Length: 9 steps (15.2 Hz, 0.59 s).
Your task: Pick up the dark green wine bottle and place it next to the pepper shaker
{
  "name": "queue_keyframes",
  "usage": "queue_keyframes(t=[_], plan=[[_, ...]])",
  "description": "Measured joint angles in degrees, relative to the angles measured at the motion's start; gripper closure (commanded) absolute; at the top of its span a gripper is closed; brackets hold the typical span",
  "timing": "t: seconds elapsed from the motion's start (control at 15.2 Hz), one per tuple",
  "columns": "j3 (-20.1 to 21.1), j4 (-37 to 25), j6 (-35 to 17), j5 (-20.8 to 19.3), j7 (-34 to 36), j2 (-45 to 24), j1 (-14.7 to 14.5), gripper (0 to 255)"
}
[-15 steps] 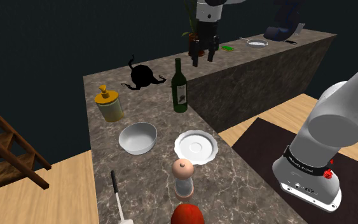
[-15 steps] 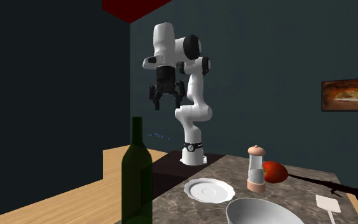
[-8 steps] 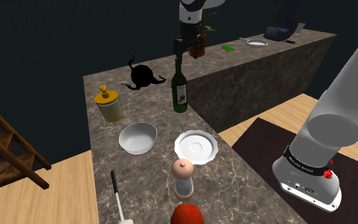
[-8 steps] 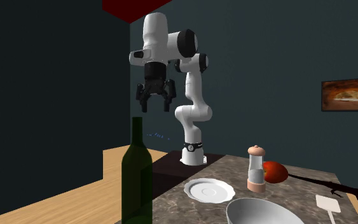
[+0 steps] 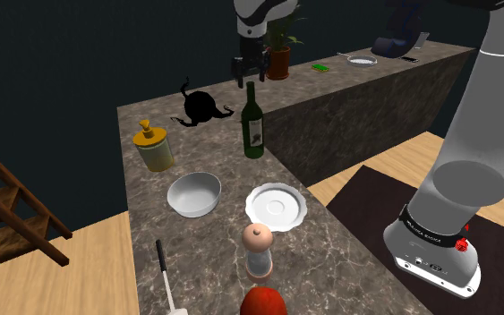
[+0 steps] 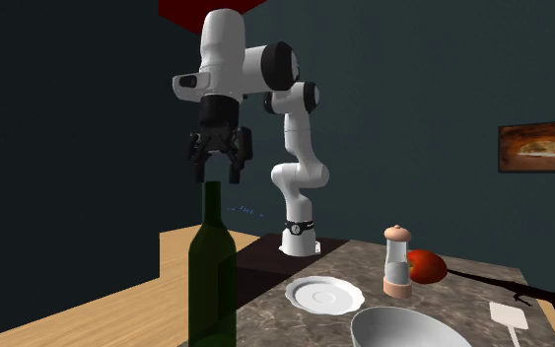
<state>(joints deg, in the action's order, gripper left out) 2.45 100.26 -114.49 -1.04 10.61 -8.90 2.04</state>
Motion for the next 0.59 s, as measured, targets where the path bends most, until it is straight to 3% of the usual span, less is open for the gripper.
queue_keyframes(t=[0.59], plan=[[0.0, 2.1, -3.8, -0.2, 0.1, -1.6, 0.0, 0]])
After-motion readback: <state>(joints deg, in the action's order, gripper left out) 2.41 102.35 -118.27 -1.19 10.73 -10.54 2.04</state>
